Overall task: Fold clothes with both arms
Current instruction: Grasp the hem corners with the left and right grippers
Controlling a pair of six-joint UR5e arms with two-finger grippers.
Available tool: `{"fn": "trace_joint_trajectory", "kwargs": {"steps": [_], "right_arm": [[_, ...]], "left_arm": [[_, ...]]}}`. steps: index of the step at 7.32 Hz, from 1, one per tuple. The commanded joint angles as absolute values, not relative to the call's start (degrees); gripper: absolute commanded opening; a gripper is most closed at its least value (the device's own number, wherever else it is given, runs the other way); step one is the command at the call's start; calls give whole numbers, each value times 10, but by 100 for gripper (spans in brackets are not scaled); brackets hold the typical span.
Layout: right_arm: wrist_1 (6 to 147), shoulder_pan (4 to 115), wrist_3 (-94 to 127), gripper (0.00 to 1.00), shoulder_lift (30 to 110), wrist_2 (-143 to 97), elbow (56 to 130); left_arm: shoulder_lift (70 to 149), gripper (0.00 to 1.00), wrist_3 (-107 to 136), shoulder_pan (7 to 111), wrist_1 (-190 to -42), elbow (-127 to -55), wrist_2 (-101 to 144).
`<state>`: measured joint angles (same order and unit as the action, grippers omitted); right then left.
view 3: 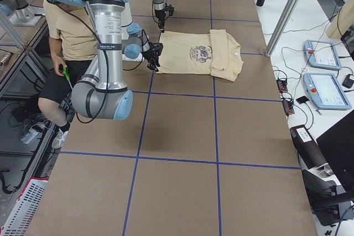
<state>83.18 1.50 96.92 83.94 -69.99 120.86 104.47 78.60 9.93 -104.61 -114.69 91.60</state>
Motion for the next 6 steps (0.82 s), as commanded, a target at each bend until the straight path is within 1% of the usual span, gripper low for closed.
{"fn": "trace_joint_trajectory", "kwargs": {"steps": [1,2,6], "right_arm": [[837,12,965,48,834,-680,1198],[837,11,963,49,834,-674,1186],[837,5,963,47,828,-662,1176]], "left_arm": [[1045,0,787,99,-1047,-1147,917],[1044,0,787,99,-1047,-1147,917],[1043,0,787,99,-1047,-1151,916]]}}
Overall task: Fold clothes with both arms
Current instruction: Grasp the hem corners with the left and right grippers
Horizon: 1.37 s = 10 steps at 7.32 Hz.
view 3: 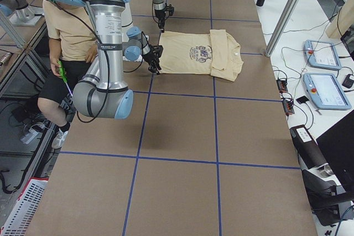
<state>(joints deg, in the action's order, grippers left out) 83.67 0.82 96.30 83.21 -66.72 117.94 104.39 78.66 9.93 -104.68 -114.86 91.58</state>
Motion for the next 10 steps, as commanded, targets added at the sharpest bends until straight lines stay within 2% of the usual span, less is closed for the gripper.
{"fn": "trace_joint_trajectory", "kwargs": {"steps": [1,2,4,5,6,8,10], "right_arm": [[837,3,965,46,822,-662,1171],[837,1,966,46,823,-660,1168],[838,-3,967,36,823,-654,1168],[838,-6,968,25,822,-649,1169],[838,-6,969,0,821,-649,1170],[838,-2,968,0,821,-649,1186],[842,9,967,0,833,-656,1245]], "left_arm": [[1043,0,787,99,-1047,-1152,916],[1043,0,787,99,-1047,-1152,916],[1042,0,787,100,-1047,-1156,916],[1042,0,787,100,-1047,-1156,916],[1042,0,787,101,-1047,-1157,916],[1042,0,787,101,-1046,-1171,918],[1037,0,785,102,-1036,-1212,919]]}}
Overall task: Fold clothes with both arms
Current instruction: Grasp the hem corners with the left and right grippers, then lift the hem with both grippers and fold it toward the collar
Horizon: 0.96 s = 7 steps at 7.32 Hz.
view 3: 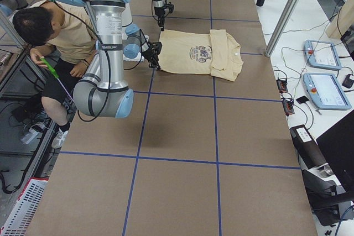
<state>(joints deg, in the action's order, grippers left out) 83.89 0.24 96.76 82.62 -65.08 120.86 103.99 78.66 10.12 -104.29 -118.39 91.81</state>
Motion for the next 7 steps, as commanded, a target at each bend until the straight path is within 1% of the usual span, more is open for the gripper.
{"fn": "trace_joint_trajectory", "kwargs": {"steps": [1,2,4,5,6,7], "right_arm": [[871,8,966,0,833,-665,1281],[901,7,967,0,837,-704,1334],[981,-44,967,0,839,-750,1463],[1044,-71,967,0,835,-763,1523],[1055,-70,967,0,834,-762,1527],[1056,-56,967,0,833,-760,1509]], "left_arm": [[1037,0,785,102,-1005,-1256,925],[1035,0,786,100,-963,-1314,952],[1030,0,787,50,-878,-1435,977],[1031,0,801,19,-857,-1461,976],[1033,0,806,16,-857,-1459,976],[1033,0,807,18,-857,-1449,973]]}}
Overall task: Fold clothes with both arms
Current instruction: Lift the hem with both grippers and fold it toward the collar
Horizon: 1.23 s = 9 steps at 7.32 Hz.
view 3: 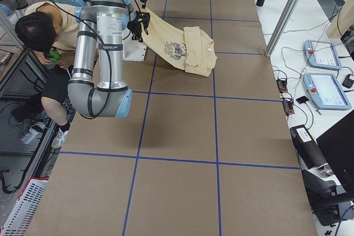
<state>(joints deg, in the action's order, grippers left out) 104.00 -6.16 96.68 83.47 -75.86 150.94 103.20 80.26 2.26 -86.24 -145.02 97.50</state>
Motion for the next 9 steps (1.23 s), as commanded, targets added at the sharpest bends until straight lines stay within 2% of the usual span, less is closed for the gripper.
{"fn": "trace_joint_trajectory", "kwargs": {"steps": [1,3,4,9], "right_arm": [[1052,-30,962,0,828,-759,1472],[1049,56,955,0,719,-760,1336],[1042,95,948,0,693,-761,1295],[991,228,904,0,657,-762,1236]], "left_arm": [[1037,0,805,29,-857,-1417,968],[1083,0,797,95,-859,-1318,962],[1085,0,793,135,-859,-1302,960],[1105,0,788,275,-859,-1288,924]]}}
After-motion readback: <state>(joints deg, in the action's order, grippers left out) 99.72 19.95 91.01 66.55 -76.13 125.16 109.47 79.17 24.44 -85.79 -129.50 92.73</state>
